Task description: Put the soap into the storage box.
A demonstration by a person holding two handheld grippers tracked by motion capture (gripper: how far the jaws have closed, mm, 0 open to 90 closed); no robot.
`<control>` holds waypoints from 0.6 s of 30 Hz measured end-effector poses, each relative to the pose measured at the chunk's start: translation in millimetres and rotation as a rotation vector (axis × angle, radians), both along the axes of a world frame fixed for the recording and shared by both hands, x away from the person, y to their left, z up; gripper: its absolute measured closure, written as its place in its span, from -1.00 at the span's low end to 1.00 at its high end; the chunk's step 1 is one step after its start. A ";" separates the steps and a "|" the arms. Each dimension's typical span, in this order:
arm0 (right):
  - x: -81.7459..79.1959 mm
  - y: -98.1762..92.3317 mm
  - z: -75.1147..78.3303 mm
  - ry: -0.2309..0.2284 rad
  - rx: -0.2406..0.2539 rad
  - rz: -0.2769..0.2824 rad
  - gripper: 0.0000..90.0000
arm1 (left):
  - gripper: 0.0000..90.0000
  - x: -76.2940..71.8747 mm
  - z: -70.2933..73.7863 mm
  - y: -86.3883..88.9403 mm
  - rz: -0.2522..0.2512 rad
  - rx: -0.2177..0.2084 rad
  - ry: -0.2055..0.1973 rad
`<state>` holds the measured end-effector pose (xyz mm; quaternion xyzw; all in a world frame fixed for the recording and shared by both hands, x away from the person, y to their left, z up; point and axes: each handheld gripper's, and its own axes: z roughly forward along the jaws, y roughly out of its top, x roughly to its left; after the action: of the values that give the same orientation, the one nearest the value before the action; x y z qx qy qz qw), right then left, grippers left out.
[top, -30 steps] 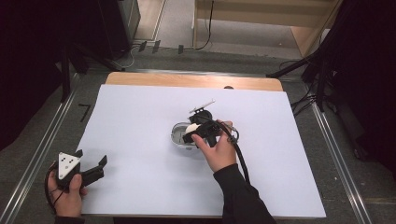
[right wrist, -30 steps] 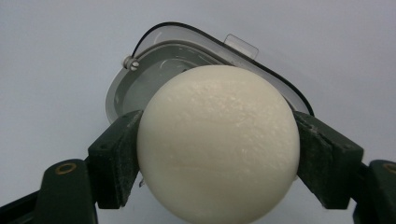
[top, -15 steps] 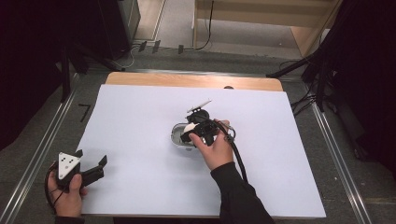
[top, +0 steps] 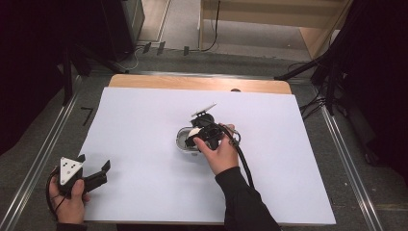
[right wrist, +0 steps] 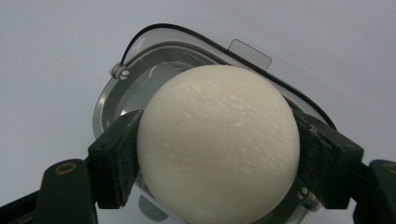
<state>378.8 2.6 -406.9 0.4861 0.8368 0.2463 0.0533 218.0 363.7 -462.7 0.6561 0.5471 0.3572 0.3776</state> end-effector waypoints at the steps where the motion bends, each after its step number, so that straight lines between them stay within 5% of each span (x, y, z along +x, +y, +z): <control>1: 0.1 0.1 -0.2 0.000 0.001 -0.001 -0.47 | -0.69 0.0 0.0 0.0 0.000 0.000 0.000; 18: 2.4 3.6 -6.4 0.013 -0.001 0.003 -0.48 | -0.69 0.0 0.0 0.1 0.000 -0.001 0.000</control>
<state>381.1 6.2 -413.3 0.4863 0.8380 0.2431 0.0477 218.0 363.7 -462.7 0.6560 0.5472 0.3569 0.3778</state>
